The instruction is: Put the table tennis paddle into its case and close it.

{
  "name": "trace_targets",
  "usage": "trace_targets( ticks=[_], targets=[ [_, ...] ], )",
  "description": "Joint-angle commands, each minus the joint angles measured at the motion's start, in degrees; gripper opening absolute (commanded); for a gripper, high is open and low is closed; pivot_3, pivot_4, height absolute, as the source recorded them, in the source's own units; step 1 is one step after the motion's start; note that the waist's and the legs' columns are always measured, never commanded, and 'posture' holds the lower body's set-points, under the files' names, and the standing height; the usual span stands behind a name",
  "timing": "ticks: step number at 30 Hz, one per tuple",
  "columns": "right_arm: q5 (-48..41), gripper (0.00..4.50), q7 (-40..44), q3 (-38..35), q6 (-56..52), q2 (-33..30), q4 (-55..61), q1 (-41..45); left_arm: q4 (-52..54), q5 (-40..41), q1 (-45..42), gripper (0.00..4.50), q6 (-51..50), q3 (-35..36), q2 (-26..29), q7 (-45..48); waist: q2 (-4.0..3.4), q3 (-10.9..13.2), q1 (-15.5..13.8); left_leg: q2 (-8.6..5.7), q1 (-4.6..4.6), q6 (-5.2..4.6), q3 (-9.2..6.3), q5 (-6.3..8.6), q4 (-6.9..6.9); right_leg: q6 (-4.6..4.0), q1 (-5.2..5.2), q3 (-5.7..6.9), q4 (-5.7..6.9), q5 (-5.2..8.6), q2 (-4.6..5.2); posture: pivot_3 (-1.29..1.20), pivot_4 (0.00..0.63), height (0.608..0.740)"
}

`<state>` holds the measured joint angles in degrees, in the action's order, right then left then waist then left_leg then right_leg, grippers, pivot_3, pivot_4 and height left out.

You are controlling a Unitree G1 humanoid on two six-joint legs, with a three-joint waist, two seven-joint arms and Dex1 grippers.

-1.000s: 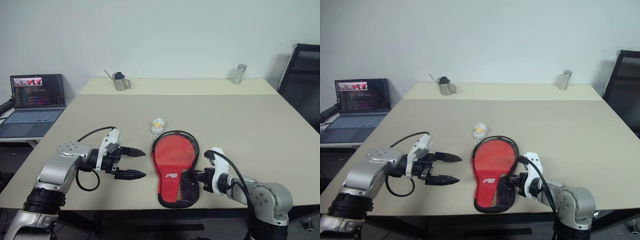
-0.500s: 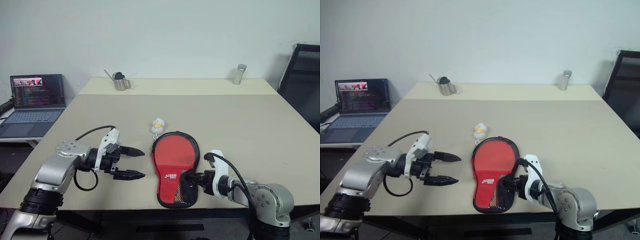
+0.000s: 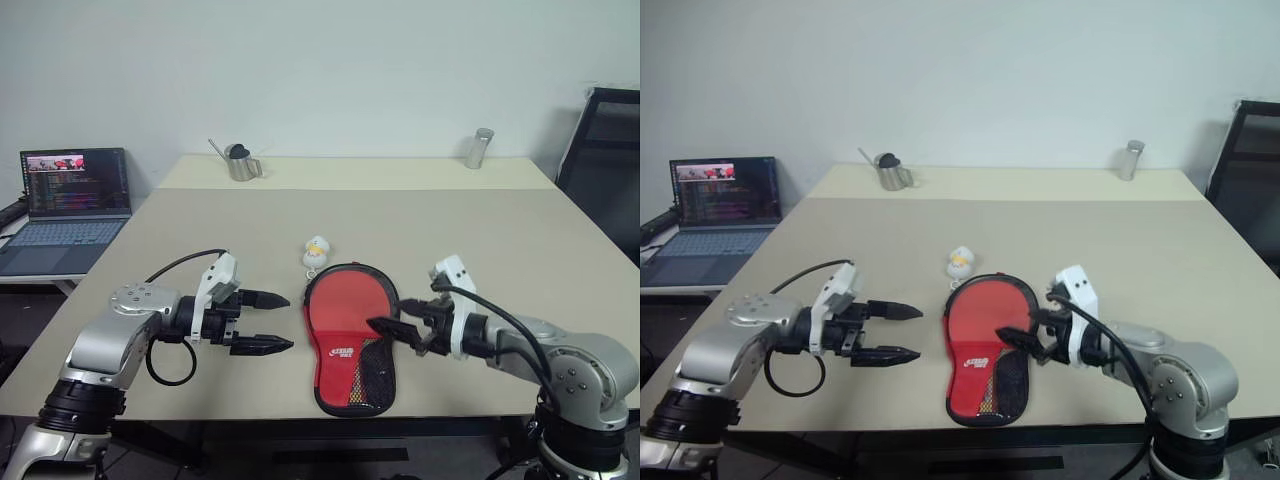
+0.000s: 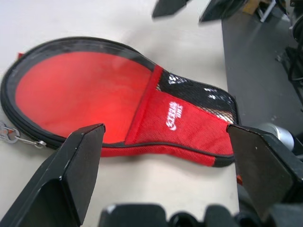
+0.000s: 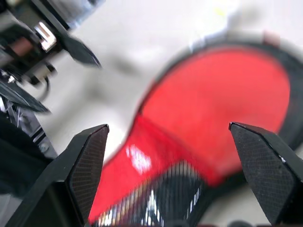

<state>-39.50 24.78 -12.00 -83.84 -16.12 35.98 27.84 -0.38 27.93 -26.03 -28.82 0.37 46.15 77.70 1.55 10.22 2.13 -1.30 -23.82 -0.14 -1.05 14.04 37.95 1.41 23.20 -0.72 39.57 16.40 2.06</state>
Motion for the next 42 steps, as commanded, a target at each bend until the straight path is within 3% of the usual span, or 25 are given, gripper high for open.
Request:
trace_targets(
  ticks=[1,5,15,30,42],
  targets=[
    [2.1,4.48,0.8,5.1,7.8,-2.3,-1.5,1.3,-2.8,1.5,-4.9,4.50,-2.5,3.6,-2.1,-5.9,0.00,0.0,-0.2,0.00,-0.01,0.00,0.00,0.00,0.01,0.00,0.00,0.00,-0.01,0.00,0.00,0.00,0.150,0.740],
    [5.3,4.48,0.7,10.9,14.2,-3.2,-5.9,1.8,-7.0,0.7,-9.6,4.50,-3.8,5.4,-5.0,-12.6,0.02,0.0,-0.3,-0.02,0.00,0.00,0.01,0.00,0.04,0.01,-0.01,-0.01,0.01,0.00,0.00,0.00,0.150,0.740],
    [13.5,4.48,1.3,22.5,28.5,-1.0,-17.0,1.8,-23.8,-9.9,-16.9,4.50,6.2,3.2,-10.7,-24.6,0.05,0.0,-0.4,-0.02,-0.02,0.00,0.05,0.00,0.05,0.00,0.02,-0.04,0.01,-0.01,0.00,0.00,0.150,0.740],
    [18.1,4.48,-0.3,24.2,32.5,3.3,-21.2,2.2,-68.5,-22.6,-40.9,4.50,19.6,0.0,-26.1,-36.1,0.12,0.0,-0.2,-0.10,-0.10,0.00,0.02,0.00,0.10,0.01,0.06,0.03,0.04,-0.01,0.00,0.00,0.150,0.740],
    [19.7,4.48,-2.5,24.7,33.5,6.4,-20.5,0.4,-76.5,-25.8,-44.6,4.50,19.5,3.6,-33.2,-47.2,0.14,0.0,-0.5,-0.11,-0.12,0.00,0.02,0.00,0.11,0.01,0.10,0.03,0.08,-0.01,0.01,0.00,0.150,0.740]
  ],
)
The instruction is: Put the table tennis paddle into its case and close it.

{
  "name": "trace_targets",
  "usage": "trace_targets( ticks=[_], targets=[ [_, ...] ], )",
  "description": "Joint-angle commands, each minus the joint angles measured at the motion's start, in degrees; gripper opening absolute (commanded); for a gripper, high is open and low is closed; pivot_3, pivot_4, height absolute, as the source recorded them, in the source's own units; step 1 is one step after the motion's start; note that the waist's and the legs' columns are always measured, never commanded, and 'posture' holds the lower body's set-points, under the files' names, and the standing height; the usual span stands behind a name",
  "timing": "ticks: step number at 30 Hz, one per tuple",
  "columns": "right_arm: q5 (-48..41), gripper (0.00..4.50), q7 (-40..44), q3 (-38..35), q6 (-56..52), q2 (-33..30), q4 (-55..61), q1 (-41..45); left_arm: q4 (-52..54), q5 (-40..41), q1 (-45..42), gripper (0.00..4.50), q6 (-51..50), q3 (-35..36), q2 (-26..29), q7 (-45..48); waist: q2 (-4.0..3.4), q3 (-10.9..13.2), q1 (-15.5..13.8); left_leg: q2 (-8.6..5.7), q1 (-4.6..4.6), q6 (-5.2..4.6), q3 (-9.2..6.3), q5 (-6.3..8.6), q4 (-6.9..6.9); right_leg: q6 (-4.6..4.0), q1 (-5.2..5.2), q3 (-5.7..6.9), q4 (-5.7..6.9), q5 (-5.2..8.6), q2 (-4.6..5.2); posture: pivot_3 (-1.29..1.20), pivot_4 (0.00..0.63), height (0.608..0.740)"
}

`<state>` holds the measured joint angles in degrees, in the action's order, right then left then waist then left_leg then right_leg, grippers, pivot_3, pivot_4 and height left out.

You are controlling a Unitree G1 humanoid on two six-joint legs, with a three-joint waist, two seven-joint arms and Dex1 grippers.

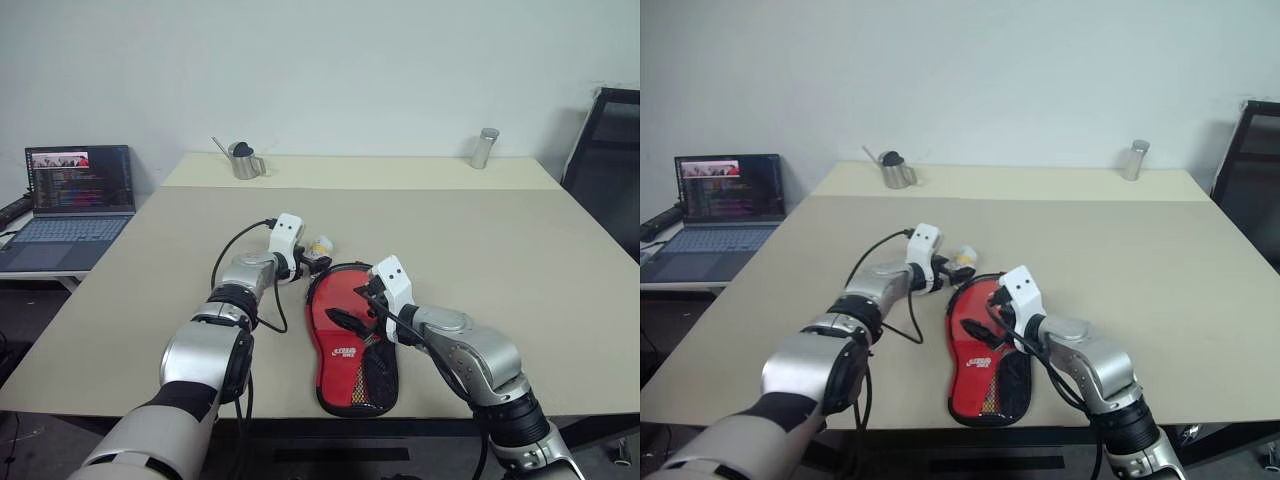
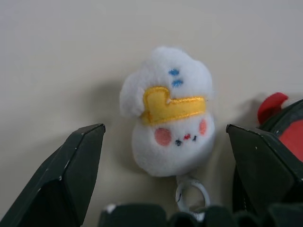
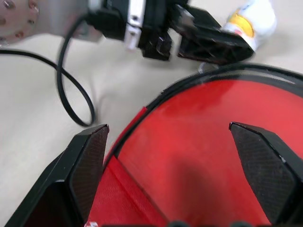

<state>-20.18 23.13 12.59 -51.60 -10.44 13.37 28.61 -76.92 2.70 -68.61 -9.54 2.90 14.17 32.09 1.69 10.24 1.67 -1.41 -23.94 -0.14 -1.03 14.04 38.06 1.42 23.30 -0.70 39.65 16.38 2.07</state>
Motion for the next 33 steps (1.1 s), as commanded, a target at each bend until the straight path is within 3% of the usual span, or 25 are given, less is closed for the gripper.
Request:
trace_targets(
  ticks=[1,6,9,16,20,27,30,33],
  targets=[
    [0.5,4.48,-1.2,0.2,1.3,1.1,2.4,-0.7,-0.1,-0.8,-2.0,4.50,0.0,1.2,-1.7,-1.9,0.00,0.0,0.0,0.00,0.00,0.00,0.00,0.00,0.00,0.00,0.00,0.00,0.00,0.00,0.00,0.00,0.150,0.740],
    [1.1,4.48,-2.6,0.0,1.2,2.3,3.6,-1.9,-0.4,-2.1,-1.7,4.50,-0.2,1.6,-3.5,-3.4,0.01,0.0,0.0,0.00,0.00,0.00,0.00,0.00,0.00,0.00,0.00,-0.01,0.01,0.00,0.00,0.00,0.150,0.740],
    [1.3,4.50,-3.1,0.0,1.1,2.6,4.0,-2.4,-0.4,-2.8,-1.6,3.87,0.2,1.9,-3.6,-4.3,0.01,0.0,-0.1,0.00,0.00,0.01,-0.01,0.00,0.00,0.00,0.00,0.01,0.00,0.00,0.00,0.00,0.150,0.740],
    [2.0,4.50,-3.5,-0.8,1.7,1.8,3.7,-2.7,-0.3,-2.9,-0.6,1.30,0.2,3.4,-3.4,-5.5,0.01,0.0,-0.1,-0.01,0.02,0.01,-0.01,0.00,0.00,0.00,0.00,0.01,0.04,0.00,0.00,0.00,0.150,0.740],
    [2.3,4.50,-3.2,-1.5,2.0,1.0,3.5,-2.7,-0.2,-2.5,0.1,0.17,0.6,4.5,-3.0,-6.1,0.02,0.0,0.0,-0.01,0.02,0.01,0.00,0.00,0.01,0.00,0.00,0.00,0.06,0.00,0.00,0.00,0.150,0.740],
    [4.0,4.50,-4.5,-3.0,5.3,0.2,3.1,-2.3,1.1,3.7,1.0,0.15,2.2,12.0,-2.5,-6.1,0.02,0.0,0.0,0.00,0.05,0.02,0.00,-0.01,0.03,0.00,0.00,-0.01,0.16,0.00,0.00,0.00,0.150,0.740],
    [5.2,4.50,-1.2,-1.1,13.0,-0.7,3.7,-2.3,2.0,6.0,2.4,0.15,2.3,14.2,-2.6,-4.1,0.02,0.0,0.1,0.00,0.05,0.02,0.00,-0.01,0.03,0.00,0.01,0.00,0.16,0.00,0.00,0.00,0.150,0.740],
    [2.5,4.50,1.8,-1.2,10.8,-0.2,2.5,-1.6,2.7,6.4,3.4,0.15,2.4,14.5,-2.7,-2.5,0.02,0.0,0.1,0.00,0.05,0.02,0.01,-0.01,0.03,0.00,0.01,0.00,0.16,0.00,0.00,0.00,0.150,0.740]
  ],
)
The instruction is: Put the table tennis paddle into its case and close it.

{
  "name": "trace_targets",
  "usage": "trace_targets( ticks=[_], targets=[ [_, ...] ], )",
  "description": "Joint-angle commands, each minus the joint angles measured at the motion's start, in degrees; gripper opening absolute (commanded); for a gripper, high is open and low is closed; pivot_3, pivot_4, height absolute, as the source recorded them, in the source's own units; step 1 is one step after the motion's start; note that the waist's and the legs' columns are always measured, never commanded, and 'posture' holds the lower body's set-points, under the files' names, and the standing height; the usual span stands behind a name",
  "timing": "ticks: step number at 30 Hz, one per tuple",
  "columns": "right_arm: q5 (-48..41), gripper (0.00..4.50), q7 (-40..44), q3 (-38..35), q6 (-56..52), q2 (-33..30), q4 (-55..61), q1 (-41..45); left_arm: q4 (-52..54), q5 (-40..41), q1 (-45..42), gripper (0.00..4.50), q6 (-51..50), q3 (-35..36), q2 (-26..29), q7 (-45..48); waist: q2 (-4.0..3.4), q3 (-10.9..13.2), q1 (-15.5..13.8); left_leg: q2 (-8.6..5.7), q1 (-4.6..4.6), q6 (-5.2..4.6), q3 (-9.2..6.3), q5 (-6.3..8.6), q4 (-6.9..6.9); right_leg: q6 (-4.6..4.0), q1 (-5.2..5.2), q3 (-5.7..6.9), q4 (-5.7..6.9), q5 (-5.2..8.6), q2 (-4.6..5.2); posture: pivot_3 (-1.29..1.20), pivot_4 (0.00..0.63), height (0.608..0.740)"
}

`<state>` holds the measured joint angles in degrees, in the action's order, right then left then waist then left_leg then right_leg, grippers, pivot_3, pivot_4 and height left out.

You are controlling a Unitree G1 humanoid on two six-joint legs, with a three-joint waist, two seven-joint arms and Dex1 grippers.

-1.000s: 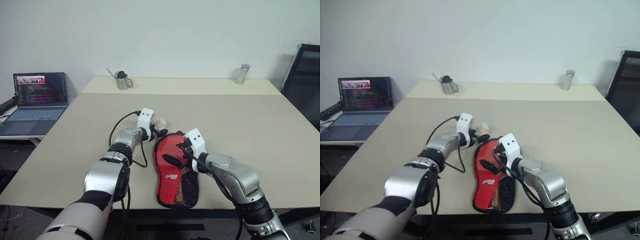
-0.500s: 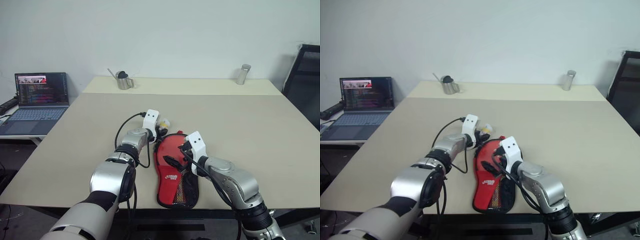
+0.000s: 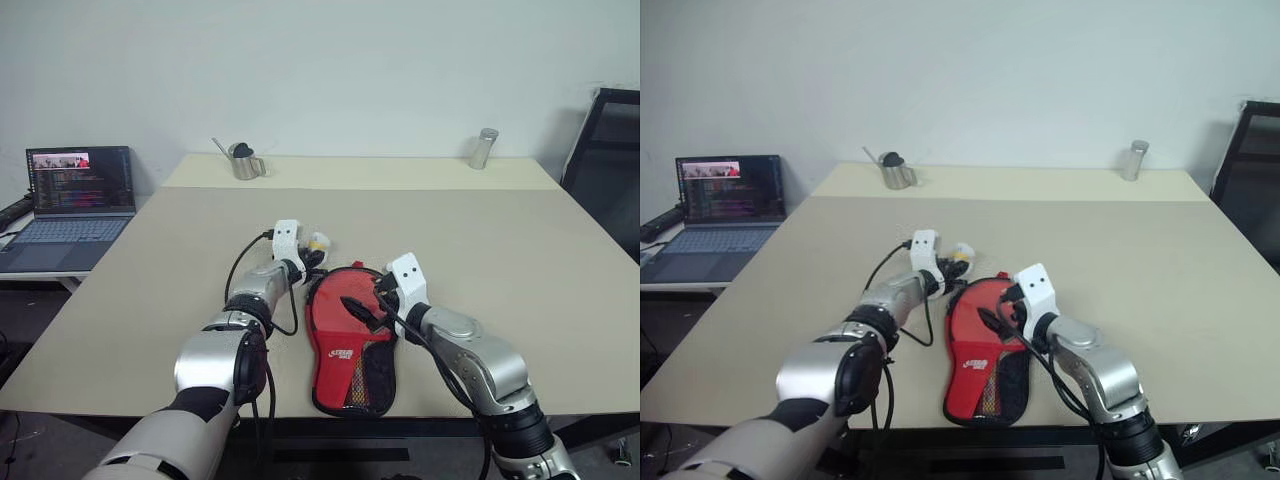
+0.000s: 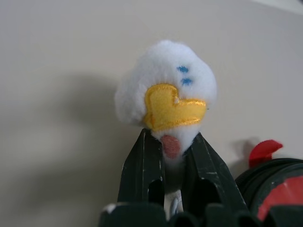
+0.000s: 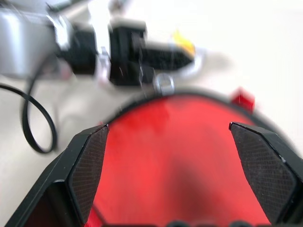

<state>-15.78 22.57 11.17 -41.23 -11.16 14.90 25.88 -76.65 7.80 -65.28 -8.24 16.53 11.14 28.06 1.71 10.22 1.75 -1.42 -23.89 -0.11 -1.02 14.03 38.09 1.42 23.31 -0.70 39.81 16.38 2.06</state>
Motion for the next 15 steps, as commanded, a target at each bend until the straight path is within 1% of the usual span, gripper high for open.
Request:
trace_targets(
  ticks=[1,7,11,15],
  targets=[
    [-2.1,4.50,3.0,0.3,0.3,0.6,0.4,1.5,2.8,1.7,0.2,0.15,1.0,1.0,0.3,2.3,0.00,0.0,0.0,0.00,0.00,0.00,0.00,0.00,0.00,0.00,0.00,0.01,0.01,0.00,0.00,0.00,0.150,0.740],
    [-3.8,4.50,8.2,0.4,0.4,0.6,-5.1,4.1,4.8,2.5,0.5,0.15,0.6,0.3,0.8,7.9,0.00,0.0,0.0,0.00,0.01,0.00,0.00,0.00,0.05,-0.01,-0.01,0.01,0.05,0.00,0.00,0.00,0.150,0.740],
    [-1.4,4.50,9.6,1.4,3.0,0.0,-12.5,6.9,6.7,2.6,1.2,0.15,0.5,0.2,2.3,10.4,0.00,0.0,0.1,0.00,0.02,0.00,0.01,0.00,0.05,0.00,0.00,0.01,0.07,0.00,0.00,0.00,0.150,0.740],
    [0.8,4.50,10.7,2.9,5.0,0.1,-17.3,8.3,10.2,2.6,2.9,0.15,-0.3,-0.7,3.8,13.5,0.00,0.0,0.1,0.01,0.03,0.00,0.04,0.00,0.03,-0.01,0.01,-0.04,0.08,0.00,0.00,0.00,0.150,0.740]
  ],
)
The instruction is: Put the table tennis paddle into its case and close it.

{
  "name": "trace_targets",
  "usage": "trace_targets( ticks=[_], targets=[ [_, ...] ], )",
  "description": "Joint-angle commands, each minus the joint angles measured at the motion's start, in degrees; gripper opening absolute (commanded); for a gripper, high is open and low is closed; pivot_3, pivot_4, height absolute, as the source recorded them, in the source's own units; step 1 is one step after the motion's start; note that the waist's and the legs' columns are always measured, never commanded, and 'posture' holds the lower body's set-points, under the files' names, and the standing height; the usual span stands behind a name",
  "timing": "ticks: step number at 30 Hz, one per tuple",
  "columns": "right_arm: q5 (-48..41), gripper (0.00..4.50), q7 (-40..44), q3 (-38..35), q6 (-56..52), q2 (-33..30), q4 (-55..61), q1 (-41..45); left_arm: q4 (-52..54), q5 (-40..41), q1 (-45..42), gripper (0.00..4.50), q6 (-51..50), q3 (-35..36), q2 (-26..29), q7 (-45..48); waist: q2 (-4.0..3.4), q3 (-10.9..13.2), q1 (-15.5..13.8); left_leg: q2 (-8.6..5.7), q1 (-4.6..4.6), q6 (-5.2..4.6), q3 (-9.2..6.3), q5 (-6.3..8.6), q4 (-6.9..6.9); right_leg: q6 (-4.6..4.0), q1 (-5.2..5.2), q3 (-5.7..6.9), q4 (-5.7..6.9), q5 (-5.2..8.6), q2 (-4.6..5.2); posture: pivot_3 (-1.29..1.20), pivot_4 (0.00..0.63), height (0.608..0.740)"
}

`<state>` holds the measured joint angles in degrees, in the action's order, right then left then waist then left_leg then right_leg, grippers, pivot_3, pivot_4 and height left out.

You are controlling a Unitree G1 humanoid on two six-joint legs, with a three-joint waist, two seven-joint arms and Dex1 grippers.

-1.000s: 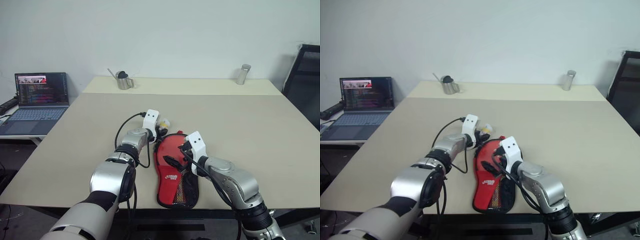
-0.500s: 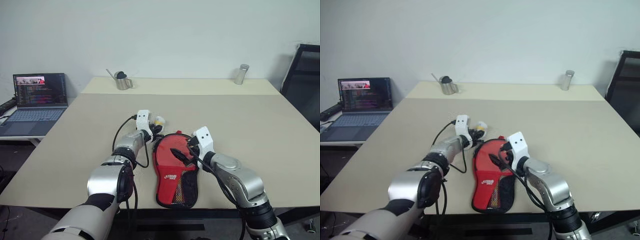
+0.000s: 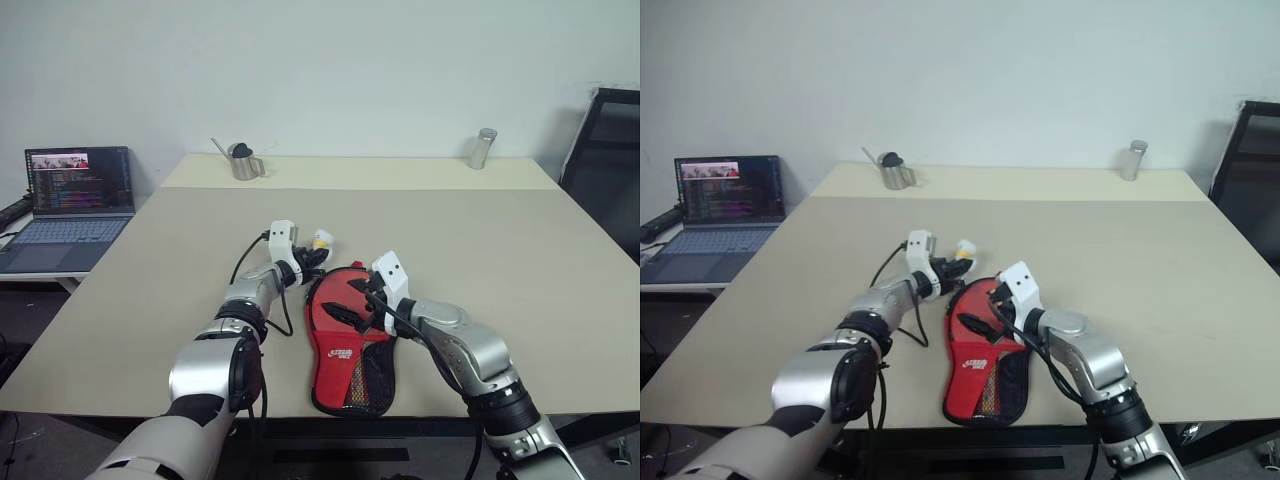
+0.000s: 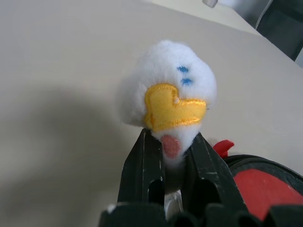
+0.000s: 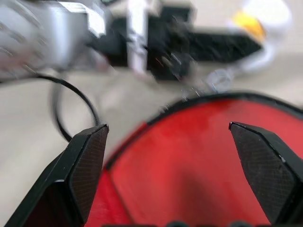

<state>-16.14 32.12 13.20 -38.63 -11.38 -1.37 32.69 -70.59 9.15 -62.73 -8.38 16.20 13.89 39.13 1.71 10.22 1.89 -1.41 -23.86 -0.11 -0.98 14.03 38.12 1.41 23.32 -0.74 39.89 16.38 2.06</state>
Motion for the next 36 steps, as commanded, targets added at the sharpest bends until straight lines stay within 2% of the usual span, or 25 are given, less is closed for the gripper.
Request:
trace_targets(
  ticks=[1,10,15,22,27,36],
  targets=[
    [1.7,4.50,1.4,1.3,2.9,0.4,-2.0,1.4,5.5,1.4,1.0,0.15,-0.7,-0.7,1.5,3.7,0.00,0.0,-0.1,0.00,-0.01,0.00,-0.01,0.00,0.00,0.00,0.00,0.01,-0.01,0.00,0.00,0.00,0.150,0.740],
    [8.5,4.50,3.3,6.5,7.9,-1.3,-5.9,-0.7,21.3,1.1,8.1,0.15,-6.9,-8.4,6.4,19.1,0.00,0.0,0.0,0.00,0.02,0.01,0.00,-0.01,0.03,0.00,-0.01,-0.04,0.04,0.00,0.00,0.00,0.150,0.740],
    [9.7,4.50,2.6,6.9,6.9,0.1,-6.4,-1.4,22.7,-0.7,8.7,0.15,-6.5,-12.9,8.1,22.6,0.02,-0.1,-0.1,0.00,0.08,0.02,0.00,-0.01,0.03,0.00,-0.05,-0.05,0.06,0.00,0.00,0.00,0.150,0.740],
    [11.5,4.50,2.0,7.3,4.8,1.3,-7.7,-1.1,10.8,-6.7,1.4,0.15,3.4,-17.9,8.1,22.4,0.10,-0.1,-0.1,0.01,0.11,0.02,-0.01,-0.01,0.06,0.00,-0.07,-0.02,0.08,0.00,-0.01,0.00,0.150,0.740],
    [12.1,4.50,1.6,7.6,3.9,1.7,-7.4,-1.6,1.3,-10.9,-5.0,0.15,10.9,-19.5,6.9,17.2,0.16,-0.2,0.0,0.01,0.11,0.01,0.01,-0.01,0.07,0.00,-0.09,-0.02,0.08,0.00,-0.01,0.00,0.150,0.740],
    [12.5,4.50,2.4,8.6,2.5,1.6,-6.7,-2.1,-4.6,-15.9,-10.7,0.15,17.6,-20.4,4.9,10.3,0.20,-0.2,0.0,0.01,0.11,0.01,0.00,-0.01,0.07,0.00,-0.08,0.00,0.09,0.00,-0.01,0.00,0.150,0.740]
  ],
)
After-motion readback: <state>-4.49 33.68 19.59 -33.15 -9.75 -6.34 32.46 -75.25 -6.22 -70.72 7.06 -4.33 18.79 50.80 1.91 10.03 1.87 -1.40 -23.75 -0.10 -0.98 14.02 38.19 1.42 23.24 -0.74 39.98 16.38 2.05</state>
